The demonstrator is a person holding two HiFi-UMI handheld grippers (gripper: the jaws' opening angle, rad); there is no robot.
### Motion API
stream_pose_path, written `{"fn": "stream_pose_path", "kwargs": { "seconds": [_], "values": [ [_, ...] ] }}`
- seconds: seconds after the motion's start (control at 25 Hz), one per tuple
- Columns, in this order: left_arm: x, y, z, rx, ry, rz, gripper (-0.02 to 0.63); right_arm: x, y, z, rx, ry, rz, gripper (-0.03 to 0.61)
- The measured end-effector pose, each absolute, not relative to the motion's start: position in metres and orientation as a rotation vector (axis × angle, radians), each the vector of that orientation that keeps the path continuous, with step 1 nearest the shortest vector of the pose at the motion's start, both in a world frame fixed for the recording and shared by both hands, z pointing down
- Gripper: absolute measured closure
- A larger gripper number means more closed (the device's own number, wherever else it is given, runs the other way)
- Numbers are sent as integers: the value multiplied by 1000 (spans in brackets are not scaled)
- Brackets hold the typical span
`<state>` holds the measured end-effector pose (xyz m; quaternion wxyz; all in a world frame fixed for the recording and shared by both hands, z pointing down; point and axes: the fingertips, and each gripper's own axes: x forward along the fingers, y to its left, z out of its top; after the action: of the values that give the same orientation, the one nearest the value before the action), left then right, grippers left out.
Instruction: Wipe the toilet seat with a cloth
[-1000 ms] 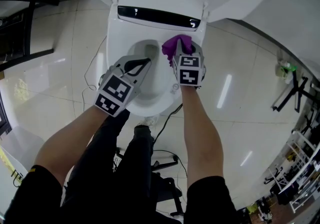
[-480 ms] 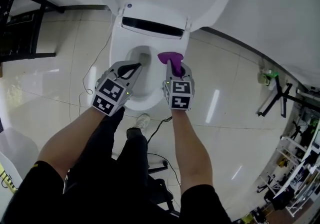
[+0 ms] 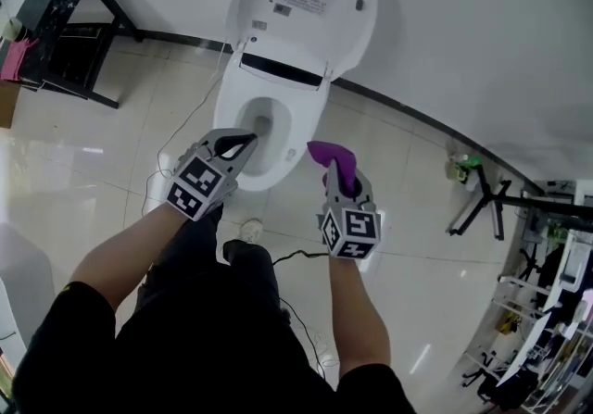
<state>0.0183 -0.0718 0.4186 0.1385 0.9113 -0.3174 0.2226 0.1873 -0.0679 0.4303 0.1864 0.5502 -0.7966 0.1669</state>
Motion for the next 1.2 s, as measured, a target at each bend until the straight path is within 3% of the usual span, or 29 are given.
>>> {"fn": "stream_pose_path", "kwargs": {
  "seconds": [0.48,1.2],
  "values": [
    [24,35,307,2803,-829,536,632,161,57,310,1578,-2366,397,538],
    [-58,37,245,2928,-766,444,632,51,58,243,1672,-2457,323,541]
  ]
}}
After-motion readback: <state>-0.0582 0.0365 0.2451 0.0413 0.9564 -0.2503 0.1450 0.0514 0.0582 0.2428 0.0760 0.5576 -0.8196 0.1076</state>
